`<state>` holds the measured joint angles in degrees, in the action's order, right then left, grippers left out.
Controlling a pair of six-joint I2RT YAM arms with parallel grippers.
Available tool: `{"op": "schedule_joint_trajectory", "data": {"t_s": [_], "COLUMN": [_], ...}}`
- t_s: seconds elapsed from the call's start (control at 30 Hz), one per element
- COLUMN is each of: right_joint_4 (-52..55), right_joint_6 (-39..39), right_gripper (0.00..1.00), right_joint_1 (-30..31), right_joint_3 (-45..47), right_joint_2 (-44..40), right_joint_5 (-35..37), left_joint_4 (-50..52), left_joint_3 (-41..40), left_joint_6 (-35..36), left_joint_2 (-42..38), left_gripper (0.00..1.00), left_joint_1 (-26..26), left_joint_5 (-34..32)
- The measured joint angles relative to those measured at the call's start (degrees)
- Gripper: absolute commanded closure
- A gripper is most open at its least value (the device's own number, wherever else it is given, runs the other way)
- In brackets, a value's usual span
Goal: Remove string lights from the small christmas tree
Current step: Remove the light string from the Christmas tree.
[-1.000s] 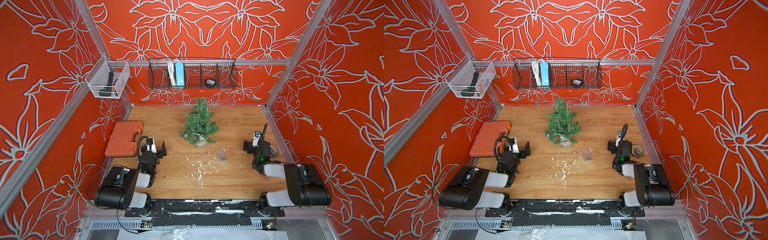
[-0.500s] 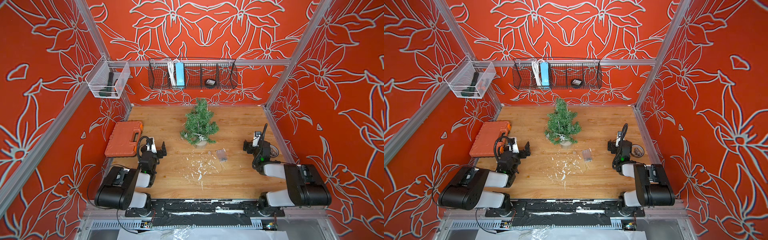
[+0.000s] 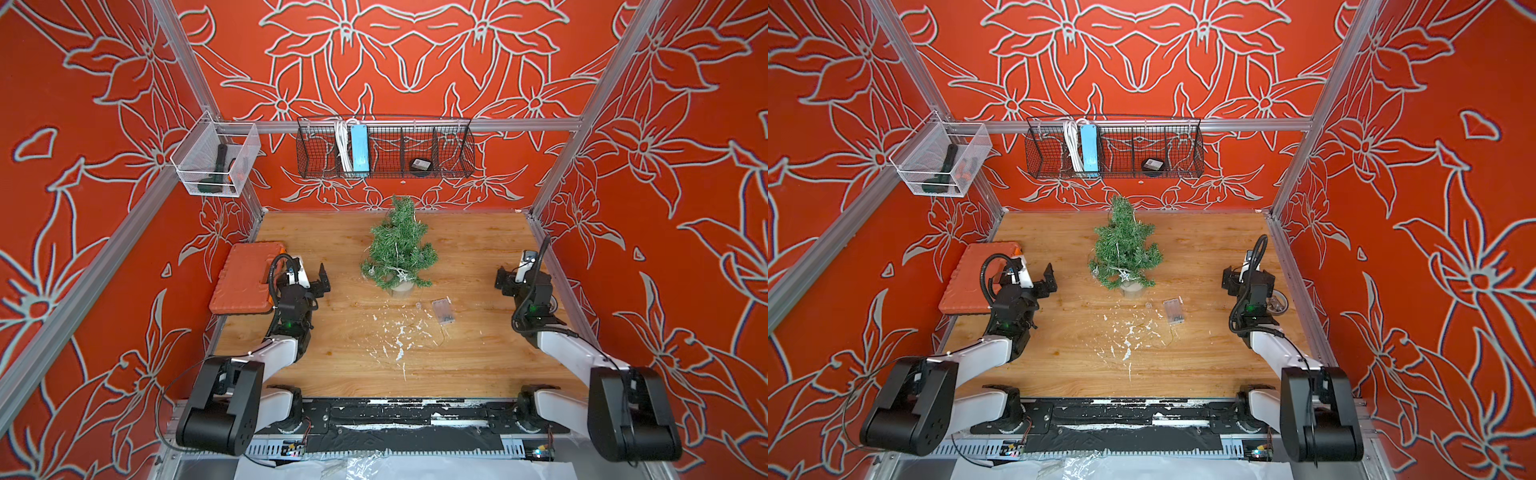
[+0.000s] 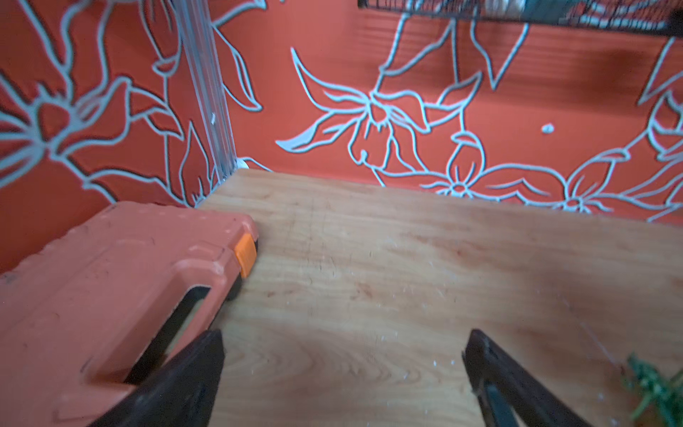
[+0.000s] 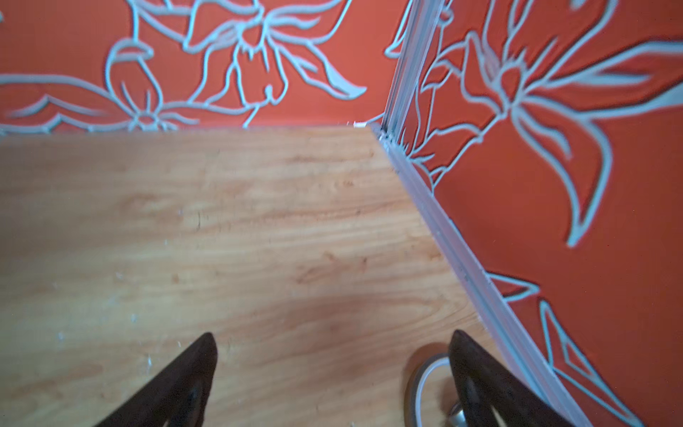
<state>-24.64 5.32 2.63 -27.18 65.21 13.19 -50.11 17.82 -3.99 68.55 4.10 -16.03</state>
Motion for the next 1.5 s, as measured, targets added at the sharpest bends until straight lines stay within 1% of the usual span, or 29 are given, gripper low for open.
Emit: {"op": "schedule_joint_trajectory", "data": {"t_s": [0.03, 0.1, 0.13, 0.17, 0.2, 0.23, 0.27, 0.3, 0.37, 0.47, 0.53, 0.6, 0.67, 0.7, 0.73, 0.8, 0.87, 1.03, 1.17, 1.37, 1.5], "right_joint_4": [1.6, 5.7, 7.5, 10.0, 13.9, 16.7, 19.1, 19.6, 19.6, 18.6, 18.7, 20.1, 22.9, 23.9, 24.7, 26.1, 26.9, 27.8, 27.8, 29.9, 30.3], "right_joint_6": [0.9, 4.1, 6.5, 10.4, 15.5, 19.7, 23.7, 26.8, 32.4, 37.6, 38.9, 38.7, 37.1, 36.0, 35.0, 32.4, 29.5, 22.3, 17.4, 10.3, 8.0], "right_gripper": [0.02, 0.02, 0.02, 0.02, 0.02, 0.02, 0.02, 0.02, 0.02, 0.02, 0.02, 0.04, 0.04, 0.04, 0.04, 0.05, 0.10, 0.25, 0.29, 0.39, 0.41], "right_joint_1": [0.0, 0.0, 0.0, 0.0, -0.1, -0.4, -1.4, -2.9, -5.5, -6.5, -6.4, -5.2, -2.7, -1.1, 0.5, 3.8, 7.1, 13.5, 18.3, 25.9, 27.8], "right_joint_3": [-0.9, -3.0, -4.0, -5.1, -6.5, -7.5, -8.3, -8.5, -8.3, -7.7, -7.7, -8.5, -10.8, -12.2, -13.6, -16.3, -19.1, -24.9, -27.1, -31.9, -34.9], "right_joint_2": [-0.8, -1.9, -2.1, -2.4, -3.0, -3.6, -4.4, -5.1, -5.8, -5.1, -4.7, -4.4, -4.4, -4.5, -4.6, -5.2, -6.0, -5.4, -2.9, 3.5, 6.1], "right_joint_5": [0.4, 1.5, 1.8, 2.4, 3.5, 3.4, 2.4, 0.0, -4.8, -10.7, -15.0, -18.4, -20.1, -20.9, -21.7, -23.4, -25.5, -31.7, -36.4, -37.8, -37.8], "left_joint_4": [0.7, 2.6, 5.0, 9.4, 14.9, 18.7, 21.9, 23.8, 25.2, 25.8, 27.7, 30.1, 33.7, 35.7, 38.1, 41.8, 44.1, 48.1, 50.6, 52.1, 52.4], "left_joint_3": [0.6, 2.7, 4.4, 6.9, 10.1, 12.5, 14.6, 15.6, 15.5, 13.1, 13.8, 16.3, 20.9, 23.3, 26.4, 31.1, 34.0, 34.9, 35.7, 35.7, 35.6], "left_joint_6": [-1.2, -6.1, -10.1, -15.2, -20.7, -24.5, -28.2, -30.6, -34.2, -37.1, -38.0, -38.3, -37.8, -37.2, -36.4, -35.0, -34.1, -32.1, -30.5, -29.6, -29.5], "left_joint_2": [-0.7, -1.5, -1.7, -1.9, -2.2, -2.4, -3.1, -3.9, -6.5, -9.5, -9.2, -7.5, -4.8, -3.7, -2.5, -1.4, -1.7, -5.0, -5.9, -7.0, -7.4], "left_gripper": [0.02, 0.02, 0.01, 0.01, 0.02, 0.02, 0.02, 0.02, 0.02, 0.02, 0.02, 0.03, 0.04, 0.06, 0.11, 0.13, 0.14, 0.12, 0.12, 0.12, 0.12], "left_joint_1": [0.0, 0.0, 0.0, -0.1, -0.5, -1.0, -2.0, -2.9, -4.5, -5.1, -5.1, -4.9, -4.0, -3.3, -2.4, -0.9, 0.5, 2.9, 4.3, 5.2, 5.3], "left_joint_5": [-0.9, -3.8, -5.6, -7.6, -9.2, -9.8, -9.7, -9.4, -7.7, -3.3, 1.0, 5.4, 9.5, 11.0, 12.5, 15.5, 18.7, 23.2, 26.9, 30.5, 31.6]}}
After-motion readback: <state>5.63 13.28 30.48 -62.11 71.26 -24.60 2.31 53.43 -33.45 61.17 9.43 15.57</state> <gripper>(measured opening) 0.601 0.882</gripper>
